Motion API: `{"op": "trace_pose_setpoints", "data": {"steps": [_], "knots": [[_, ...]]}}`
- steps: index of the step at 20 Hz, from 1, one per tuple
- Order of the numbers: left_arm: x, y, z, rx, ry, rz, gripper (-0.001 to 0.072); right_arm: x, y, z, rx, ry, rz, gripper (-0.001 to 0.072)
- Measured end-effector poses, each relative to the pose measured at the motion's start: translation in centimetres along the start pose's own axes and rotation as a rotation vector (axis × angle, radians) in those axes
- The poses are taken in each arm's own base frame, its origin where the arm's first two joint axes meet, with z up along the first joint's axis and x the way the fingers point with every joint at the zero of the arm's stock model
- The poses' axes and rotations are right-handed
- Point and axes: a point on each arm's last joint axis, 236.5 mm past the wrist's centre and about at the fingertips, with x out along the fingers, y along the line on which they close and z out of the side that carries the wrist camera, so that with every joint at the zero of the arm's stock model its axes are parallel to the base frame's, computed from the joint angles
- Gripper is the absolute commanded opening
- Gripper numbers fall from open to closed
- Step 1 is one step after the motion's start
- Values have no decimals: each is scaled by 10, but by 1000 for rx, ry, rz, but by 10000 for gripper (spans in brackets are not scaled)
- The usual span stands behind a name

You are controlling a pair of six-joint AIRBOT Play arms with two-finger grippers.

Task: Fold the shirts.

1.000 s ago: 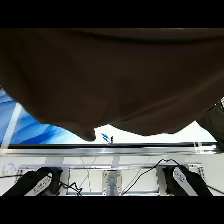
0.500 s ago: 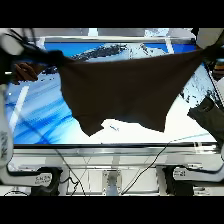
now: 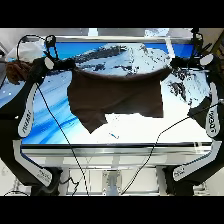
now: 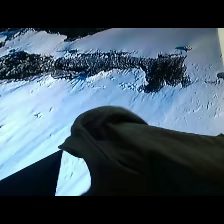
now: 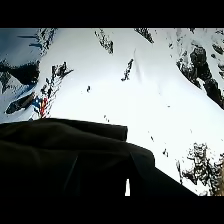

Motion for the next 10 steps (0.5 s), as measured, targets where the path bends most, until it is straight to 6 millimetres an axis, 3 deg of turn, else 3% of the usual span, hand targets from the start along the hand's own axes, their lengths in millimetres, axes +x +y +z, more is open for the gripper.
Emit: {"op": "trace_pose_setpoints", "data": {"steps": [3, 4, 5, 6, 7, 10], "knots": [[-10, 1, 24, 55, -27, 23, 625, -3, 1, 6, -6, -2, 6, 345], [-18, 4, 33, 92, -23, 43, 600, -7, 1, 8, -10, 3, 9, 345], [-31, 8, 44, 135, -15, 75, 510, -15, 0, 13, -15, 0, 6, 343], [-45, 13, 54, 174, -3, 111, 371, -25, -3, 20, -21, -11, 1, 330], [-63, 20, 64, 209, 5, 151, 315, -37, -7, 25, -28, -14, -9, 330], [-135, 42, 96, 282, -14, 260, 295, -86, -22, 47, -56, -53, -50, 331]]}}
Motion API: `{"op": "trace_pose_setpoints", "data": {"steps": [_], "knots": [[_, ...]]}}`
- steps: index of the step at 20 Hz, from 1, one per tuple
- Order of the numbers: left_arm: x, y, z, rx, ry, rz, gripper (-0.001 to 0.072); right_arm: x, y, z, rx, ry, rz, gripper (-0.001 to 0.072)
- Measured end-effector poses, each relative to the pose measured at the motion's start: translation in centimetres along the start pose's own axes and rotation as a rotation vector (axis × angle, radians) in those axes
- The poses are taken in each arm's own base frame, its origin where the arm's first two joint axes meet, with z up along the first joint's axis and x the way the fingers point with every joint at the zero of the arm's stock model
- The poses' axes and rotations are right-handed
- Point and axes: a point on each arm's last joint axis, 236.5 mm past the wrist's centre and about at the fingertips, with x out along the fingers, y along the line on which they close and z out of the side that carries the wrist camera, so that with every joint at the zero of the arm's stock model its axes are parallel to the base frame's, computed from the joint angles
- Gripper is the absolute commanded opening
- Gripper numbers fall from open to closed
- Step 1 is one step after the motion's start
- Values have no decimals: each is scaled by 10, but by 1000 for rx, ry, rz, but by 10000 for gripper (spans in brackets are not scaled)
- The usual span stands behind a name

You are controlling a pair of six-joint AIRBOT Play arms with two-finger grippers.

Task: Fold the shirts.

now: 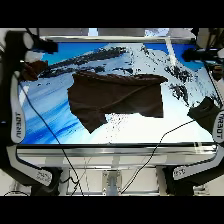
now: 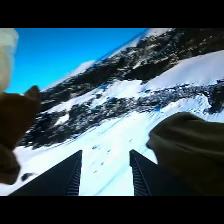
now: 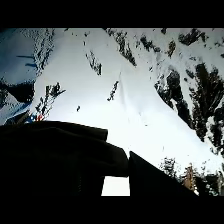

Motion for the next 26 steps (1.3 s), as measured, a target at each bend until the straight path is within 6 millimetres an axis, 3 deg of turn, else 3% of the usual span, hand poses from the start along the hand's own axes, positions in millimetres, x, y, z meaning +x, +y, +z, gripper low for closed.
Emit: {"op": "trace_pose_setpoints", "data": {"steps": [1, 2, 5, 6, 7, 8, 11, 15, 18, 19, 21, 24, 26], "knots": [[-21, 14, 3, -2, 1, 22, 187, -19, -9, 6, -14, -11, -23, 331], [-40, 27, -2, -8, 25, 40, 152, -38, -17, 13, -24, -28, -45, 330], [-73, 47, -58, -42, 233, 14, 163, -98, -45, 31, -41, -91, -124, 331], [-76, 42, -81, -71, 313, -38, 309, -115, -55, 33, -41, -104, -153, 331], [-78, 34, -100, -99, 374, -100, 538, -131, -64, 36, -37, -120, -180, 331], [-77, 23, -119, -138, 433, -172, 613, -145, -74, 34, -29, -122, -201, 331], [-65, -11, -175, -269, 592, -338, 612, -169, -93, 26, 18, -122, -224, 330], [-39, -66, -253, -464, 745, -496, 608, -163, -103, -6, 85, -58, -201, 330], [-19, -102, -292, -616, 749, -571, 578, -151, -102, -30, 127, -2, -167, 329], [-12, -111, -301, -664, 733, -583, 525, -147, -101, -36, 138, 13, -156, 328], [-2, -122, -315, -724, 705, -586, 490, -143, -96, -43, 159, 24, -129, 328], [11, -132, -328, -747, 665, -561, 485, -138, -83, -44, 178, 26, -75, 327], [19, -139, -333, -742, 646, -544, 355, -134, -72, -43, 184, 29, -36, 327]]}}
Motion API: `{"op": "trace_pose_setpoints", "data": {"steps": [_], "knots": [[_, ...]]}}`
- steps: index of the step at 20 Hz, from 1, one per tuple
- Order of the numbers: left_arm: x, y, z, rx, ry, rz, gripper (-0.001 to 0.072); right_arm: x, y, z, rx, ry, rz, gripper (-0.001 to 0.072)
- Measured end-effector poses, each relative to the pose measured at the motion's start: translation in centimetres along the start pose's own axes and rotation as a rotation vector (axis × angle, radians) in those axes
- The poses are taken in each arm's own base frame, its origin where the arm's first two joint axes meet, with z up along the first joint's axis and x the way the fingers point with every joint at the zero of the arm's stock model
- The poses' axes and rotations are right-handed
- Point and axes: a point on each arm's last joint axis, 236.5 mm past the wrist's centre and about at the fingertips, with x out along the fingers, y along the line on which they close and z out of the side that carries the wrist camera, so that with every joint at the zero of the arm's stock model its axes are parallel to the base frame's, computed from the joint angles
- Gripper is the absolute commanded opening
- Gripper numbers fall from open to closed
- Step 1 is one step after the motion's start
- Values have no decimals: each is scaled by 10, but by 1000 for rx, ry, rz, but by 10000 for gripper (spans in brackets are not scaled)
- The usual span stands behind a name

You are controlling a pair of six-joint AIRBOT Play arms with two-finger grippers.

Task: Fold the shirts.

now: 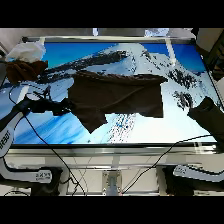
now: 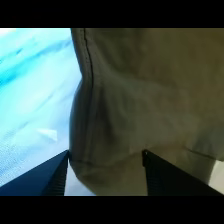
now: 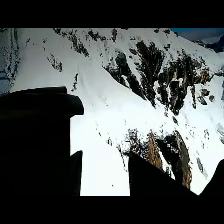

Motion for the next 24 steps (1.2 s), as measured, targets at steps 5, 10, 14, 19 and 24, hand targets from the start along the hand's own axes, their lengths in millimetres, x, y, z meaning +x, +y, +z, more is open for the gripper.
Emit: {"op": "trace_pose_setpoints", "data": {"steps": [5, 10, 14, 19, 24], "knots": [[17, 1, 2, 25, -33, 20, 12, 15, 32, -32, -17, 121, 90, 349], [20, 1, 6, 47, -58, 26, 13, 52, 41, -143, 97, 404, 177, 472], [20, 2, 8, 58, -65, 30, 13, 69, 59, -246, 256, 613, 252, 476], [21, 2, 8, 73, -67, 33, 12, 83, 84, -298, 444, 647, 310, 474], [21, 2, 8, 82, -67, 34, 13, 98, 87, -327, 551, 663, 287, 473]]}}
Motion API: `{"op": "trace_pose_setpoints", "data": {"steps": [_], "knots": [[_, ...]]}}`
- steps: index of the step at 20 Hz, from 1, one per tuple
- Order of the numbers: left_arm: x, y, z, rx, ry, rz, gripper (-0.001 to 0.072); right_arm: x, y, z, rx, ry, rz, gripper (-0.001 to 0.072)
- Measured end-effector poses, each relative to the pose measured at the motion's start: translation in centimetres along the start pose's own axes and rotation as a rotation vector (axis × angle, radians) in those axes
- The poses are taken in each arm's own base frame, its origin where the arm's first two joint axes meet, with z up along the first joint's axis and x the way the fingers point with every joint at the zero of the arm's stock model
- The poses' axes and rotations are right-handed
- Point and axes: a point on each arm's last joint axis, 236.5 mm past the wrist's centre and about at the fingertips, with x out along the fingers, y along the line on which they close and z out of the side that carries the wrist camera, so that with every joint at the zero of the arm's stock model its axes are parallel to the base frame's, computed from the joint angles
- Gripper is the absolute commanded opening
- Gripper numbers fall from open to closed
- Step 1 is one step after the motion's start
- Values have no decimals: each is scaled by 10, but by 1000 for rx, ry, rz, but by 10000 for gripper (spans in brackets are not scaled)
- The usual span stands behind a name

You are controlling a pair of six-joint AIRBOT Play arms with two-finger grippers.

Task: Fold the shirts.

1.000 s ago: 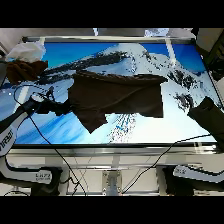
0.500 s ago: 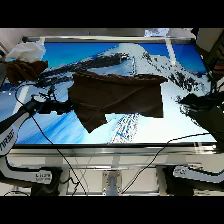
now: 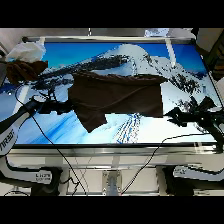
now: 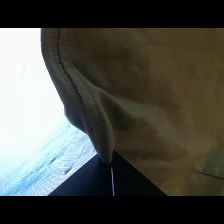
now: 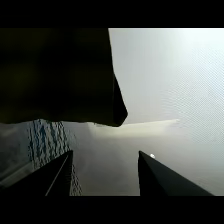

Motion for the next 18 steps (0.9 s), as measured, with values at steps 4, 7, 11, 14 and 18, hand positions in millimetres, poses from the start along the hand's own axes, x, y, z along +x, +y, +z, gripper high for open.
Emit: {"op": "trace_pose_setpoints", "data": {"steps": [4, 7, 11, 14, 18], "knots": [[0, 0, 0, -1, -1, -1, 12, 29, 7, 2, 43, 7, 29, 416], [0, -4, 1, -18, -5, -16, 13, 49, 14, 13, 26, -38, 31, 219], [-1, -13, 4, -50, -10, -55, 12, 59, 19, 32, -25, -115, 30, 34], [-4, -27, 6, -58, -5, -101, 12, 57, 24, 43, -84, -147, 30, 33], [-35, -87, 30, 21, -34, -275, 11, 33, 61, 71, -219, -207, 81, 32]]}}
